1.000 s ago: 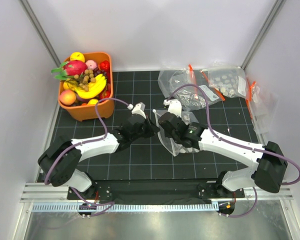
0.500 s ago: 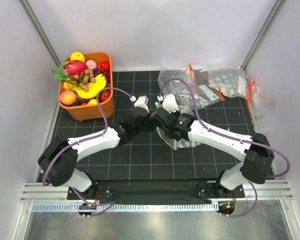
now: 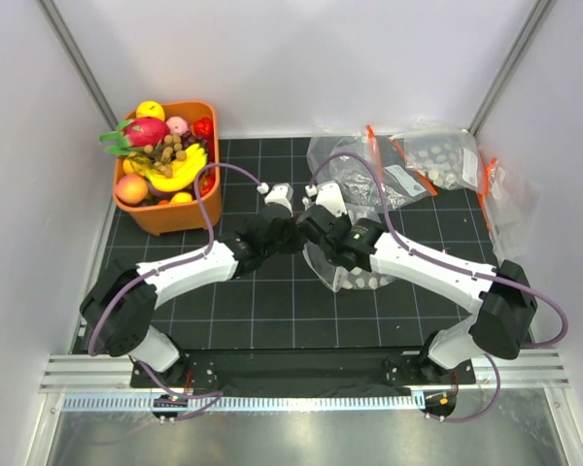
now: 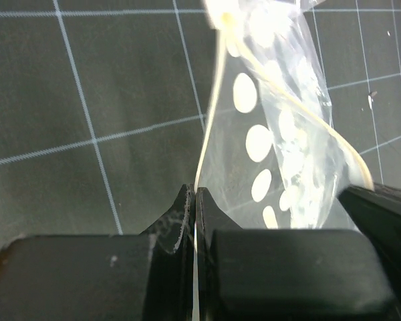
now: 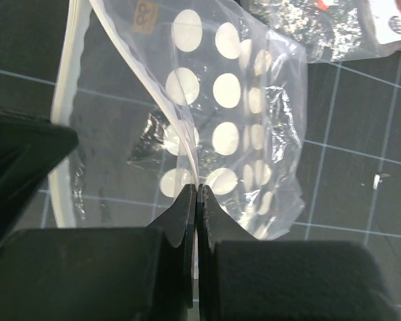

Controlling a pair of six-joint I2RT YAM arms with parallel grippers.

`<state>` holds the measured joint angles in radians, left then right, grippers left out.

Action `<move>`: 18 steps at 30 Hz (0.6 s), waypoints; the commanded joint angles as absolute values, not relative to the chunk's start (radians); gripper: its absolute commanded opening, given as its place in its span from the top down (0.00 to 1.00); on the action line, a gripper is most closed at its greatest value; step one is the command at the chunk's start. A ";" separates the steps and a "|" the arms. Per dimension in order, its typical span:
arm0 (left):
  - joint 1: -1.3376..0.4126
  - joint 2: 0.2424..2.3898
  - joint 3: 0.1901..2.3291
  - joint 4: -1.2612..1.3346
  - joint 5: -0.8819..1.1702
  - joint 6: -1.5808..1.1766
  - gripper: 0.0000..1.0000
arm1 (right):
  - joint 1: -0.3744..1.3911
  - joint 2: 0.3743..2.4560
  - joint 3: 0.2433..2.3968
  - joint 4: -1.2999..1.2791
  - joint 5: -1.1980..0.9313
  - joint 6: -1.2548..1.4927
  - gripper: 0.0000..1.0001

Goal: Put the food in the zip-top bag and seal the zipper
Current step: Open the zipper of the food storage bag at the center of the board.

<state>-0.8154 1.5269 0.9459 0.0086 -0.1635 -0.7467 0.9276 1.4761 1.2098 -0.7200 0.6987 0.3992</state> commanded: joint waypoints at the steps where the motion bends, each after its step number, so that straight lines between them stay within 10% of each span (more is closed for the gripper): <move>1: -0.790 1.543 1.005 -0.023 -0.167 -0.701 1.00 | 0.925 1.442 1.267 -0.748 0.759 0.380 0.99; 13: -0.759 1.592 1.028 -0.037 -0.143 -0.683 1.00 | 0.876 1.499 1.545 -0.879 0.957 0.308 0.99; 18: -0.721 1.545 1.060 -0.063 -0.069 -0.649 0.46 | 0.836 1.546 1.529 -0.850 0.841 0.311 0.99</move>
